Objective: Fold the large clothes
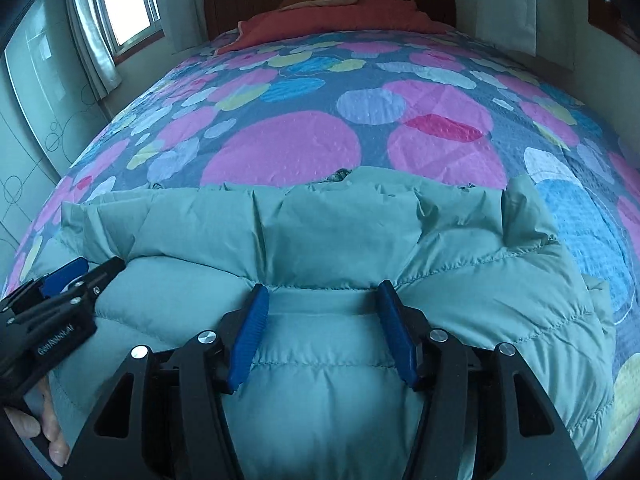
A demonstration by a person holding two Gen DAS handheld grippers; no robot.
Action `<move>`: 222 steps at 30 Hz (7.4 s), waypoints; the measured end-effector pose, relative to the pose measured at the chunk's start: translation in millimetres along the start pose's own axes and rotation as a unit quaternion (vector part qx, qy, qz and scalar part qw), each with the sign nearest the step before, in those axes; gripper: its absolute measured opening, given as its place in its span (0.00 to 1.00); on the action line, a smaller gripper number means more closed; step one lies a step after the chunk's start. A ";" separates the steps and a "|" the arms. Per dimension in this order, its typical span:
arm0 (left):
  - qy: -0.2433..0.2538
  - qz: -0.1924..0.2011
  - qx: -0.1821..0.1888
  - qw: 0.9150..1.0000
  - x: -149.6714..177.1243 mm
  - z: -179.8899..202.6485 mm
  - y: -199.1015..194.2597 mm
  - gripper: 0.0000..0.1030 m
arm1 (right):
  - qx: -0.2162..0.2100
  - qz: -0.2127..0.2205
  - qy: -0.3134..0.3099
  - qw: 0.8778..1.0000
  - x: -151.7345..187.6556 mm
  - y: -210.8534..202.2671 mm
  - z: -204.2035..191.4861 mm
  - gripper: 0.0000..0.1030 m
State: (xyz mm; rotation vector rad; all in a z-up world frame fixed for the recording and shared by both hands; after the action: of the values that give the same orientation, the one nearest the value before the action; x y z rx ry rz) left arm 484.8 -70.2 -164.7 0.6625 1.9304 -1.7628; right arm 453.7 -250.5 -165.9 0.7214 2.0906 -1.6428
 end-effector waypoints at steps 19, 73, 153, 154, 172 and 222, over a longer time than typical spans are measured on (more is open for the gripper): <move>-0.275 -0.037 0.021 0.960 150.0 -175.0 -112.6 0.67 | 0.030 0.065 0.212 0.975 121.8 -145.8 118.5 0.62; -0.297 -0.068 0.100 0.947 294.4 -190.3 -211.2 0.08 | -0.102 0.053 0.293 0.949 289.9 -226.0 85.1 0.16; -0.086 0.015 -0.142 0.986 267.7 -207.7 -236.0 0.44 | 0.054 0.033 -0.031 0.998 242.3 -241.2 -72.3 0.31; -0.083 0.015 -0.146 0.986 267.3 -207.8 -235.3 0.44 | 0.053 0.031 -0.038 0.997 239.6 -236.6 -78.8 0.31; -0.051 0.016 -0.179 0.982 238.6 -214.1 -209.4 0.44 | 0.034 0.018 -0.085 0.996 212.6 -175.9 -144.8 0.31; -0.191 -0.054 -0.060 0.978 283.8 -221.4 -216.5 0.53 | 0.060 -0.021 -0.097 0.993 239.8 -130.2 -147.3 0.31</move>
State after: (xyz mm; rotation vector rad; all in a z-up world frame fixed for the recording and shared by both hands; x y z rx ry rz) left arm 127.4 149.8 -149.2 0.1598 1.8108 -1.6732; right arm 186.4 -93.5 -170.4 0.5331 1.8965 -1.7969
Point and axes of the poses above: each gripper's, at about its wrist camera, not at the fingertips, and y roughly the way its jaws point, z to its right, x to its underside, the point moved 3 cm from there along y, roughly the way its jaws point, and after that the axes turned 7 degrees about -x, right-handed, at the moved point
